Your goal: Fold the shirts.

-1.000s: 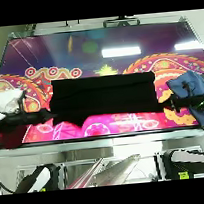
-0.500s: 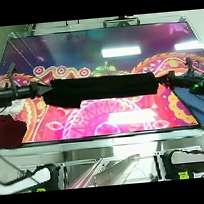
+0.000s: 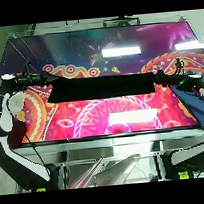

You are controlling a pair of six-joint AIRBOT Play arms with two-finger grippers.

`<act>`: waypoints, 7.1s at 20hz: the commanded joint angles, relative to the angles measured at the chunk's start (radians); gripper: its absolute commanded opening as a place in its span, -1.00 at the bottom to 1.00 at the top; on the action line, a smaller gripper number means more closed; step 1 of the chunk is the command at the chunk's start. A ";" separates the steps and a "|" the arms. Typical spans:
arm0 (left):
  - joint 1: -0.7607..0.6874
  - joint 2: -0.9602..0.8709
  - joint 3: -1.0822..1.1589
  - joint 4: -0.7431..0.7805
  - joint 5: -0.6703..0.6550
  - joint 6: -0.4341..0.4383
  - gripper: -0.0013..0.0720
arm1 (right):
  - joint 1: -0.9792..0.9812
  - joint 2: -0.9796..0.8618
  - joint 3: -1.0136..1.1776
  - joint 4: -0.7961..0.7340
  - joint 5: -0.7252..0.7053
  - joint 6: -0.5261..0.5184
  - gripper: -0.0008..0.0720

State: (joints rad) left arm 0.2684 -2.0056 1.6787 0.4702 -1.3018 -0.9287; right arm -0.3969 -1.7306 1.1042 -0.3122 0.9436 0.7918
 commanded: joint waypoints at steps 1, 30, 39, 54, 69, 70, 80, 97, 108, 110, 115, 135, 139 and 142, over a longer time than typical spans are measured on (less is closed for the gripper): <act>0.012 -0.089 0.175 -0.002 -0.008 -0.007 1.00 | -0.032 -0.011 0.070 -0.125 0.024 0.003 -0.17; -0.629 -0.166 0.308 0.322 0.159 -0.439 -0.95 | 0.054 0.050 0.401 0.058 0.489 0.258 -0.93; -0.785 -0.234 0.309 0.269 0.314 -0.553 -0.95 | 0.153 0.127 0.403 0.140 0.559 0.308 -0.93; -0.050 0.493 0.209 -0.201 -0.255 -0.249 -0.95 | 1.057 -0.059 0.412 0.693 -0.610 -0.193 -0.93; 0.111 0.679 -0.174 -0.203 -0.290 -0.167 -0.95 | 0.912 -0.116 0.579 -0.172 -0.229 0.329 0.92; 0.120 0.679 -0.174 -0.203 -0.299 -0.167 -0.94 | 0.849 -0.101 0.579 -0.318 -0.118 0.464 0.92; 0.116 0.678 -0.174 -0.201 -0.326 -0.151 -0.95 | 0.578 -0.244 0.578 -0.538 0.151 0.694 0.93; 0.116 0.678 -0.174 -0.200 -0.318 -0.142 -0.95 | 0.652 -0.214 0.579 -0.139 0.057 0.480 -0.94; 0.116 0.678 -0.175 -0.200 -0.366 -0.180 -0.95 | 0.104 0.428 0.578 -0.339 0.442 0.608 -0.93; 0.116 0.678 -0.175 -0.200 -0.383 -0.180 -0.95 | -0.019 0.489 0.578 -0.339 0.442 0.612 -0.93; 0.116 0.678 -0.175 -0.200 -0.389 -0.181 -0.95 | -0.252 0.500 0.578 -0.340 0.380 0.607 -0.93; 0.116 0.589 -0.175 -0.165 -0.382 -0.181 -0.95 | -0.818 0.672 -0.335 -0.569 0.023 0.636 -0.93; 0.116 0.551 -0.175 -0.165 -0.382 -0.203 -0.95 | -0.887 0.682 -0.427 -0.702 0.029 0.619 -0.76; 0.098 0.525 -0.175 -0.165 -0.383 -0.203 -0.95 | -0.887 0.685 -0.423 -0.709 0.049 0.609 0.94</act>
State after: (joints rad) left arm 0.3786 -1.4567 1.5040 0.3050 -1.6836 -1.1252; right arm -1.2606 -1.0576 0.7147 -0.9649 0.9760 1.4124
